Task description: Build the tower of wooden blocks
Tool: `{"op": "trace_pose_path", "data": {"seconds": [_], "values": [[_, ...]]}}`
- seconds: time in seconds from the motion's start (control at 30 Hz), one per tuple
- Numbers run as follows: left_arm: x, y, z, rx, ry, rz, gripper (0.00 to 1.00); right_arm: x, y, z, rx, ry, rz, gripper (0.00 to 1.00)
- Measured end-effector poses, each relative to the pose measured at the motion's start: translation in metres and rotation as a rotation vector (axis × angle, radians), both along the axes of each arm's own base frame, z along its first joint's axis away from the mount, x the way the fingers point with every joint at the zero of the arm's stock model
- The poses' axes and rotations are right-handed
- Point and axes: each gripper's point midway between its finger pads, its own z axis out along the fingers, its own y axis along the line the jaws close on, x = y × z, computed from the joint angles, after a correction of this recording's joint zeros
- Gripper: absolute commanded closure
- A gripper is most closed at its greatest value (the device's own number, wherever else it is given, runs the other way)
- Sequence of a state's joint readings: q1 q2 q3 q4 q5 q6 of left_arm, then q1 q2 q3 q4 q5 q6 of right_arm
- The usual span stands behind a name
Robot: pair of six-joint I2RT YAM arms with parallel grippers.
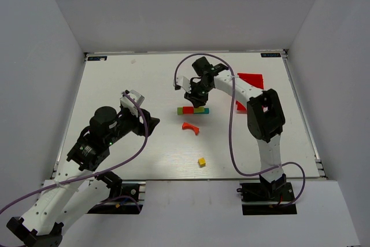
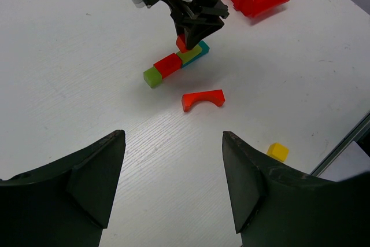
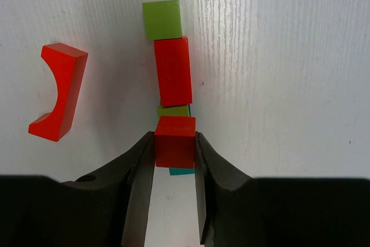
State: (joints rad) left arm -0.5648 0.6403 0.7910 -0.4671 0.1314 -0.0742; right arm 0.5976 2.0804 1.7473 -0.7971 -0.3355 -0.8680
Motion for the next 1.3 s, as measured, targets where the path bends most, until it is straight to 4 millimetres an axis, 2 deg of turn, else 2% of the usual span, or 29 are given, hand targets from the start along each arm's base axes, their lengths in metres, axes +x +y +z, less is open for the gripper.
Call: {"op": "trace_pose_path", "data": {"seconds": [0.3,1.3], "values": [[0.000,0.000,0.000,0.000,0.000,0.000,0.22,0.002,0.010,0.001,-0.019,-0.008,0.076,0.78],[0.000,0.000,0.000,0.000,0.000,0.000,0.22,-0.002,0.016,-0.013,-0.068,0.020,0.156,0.76]]}}
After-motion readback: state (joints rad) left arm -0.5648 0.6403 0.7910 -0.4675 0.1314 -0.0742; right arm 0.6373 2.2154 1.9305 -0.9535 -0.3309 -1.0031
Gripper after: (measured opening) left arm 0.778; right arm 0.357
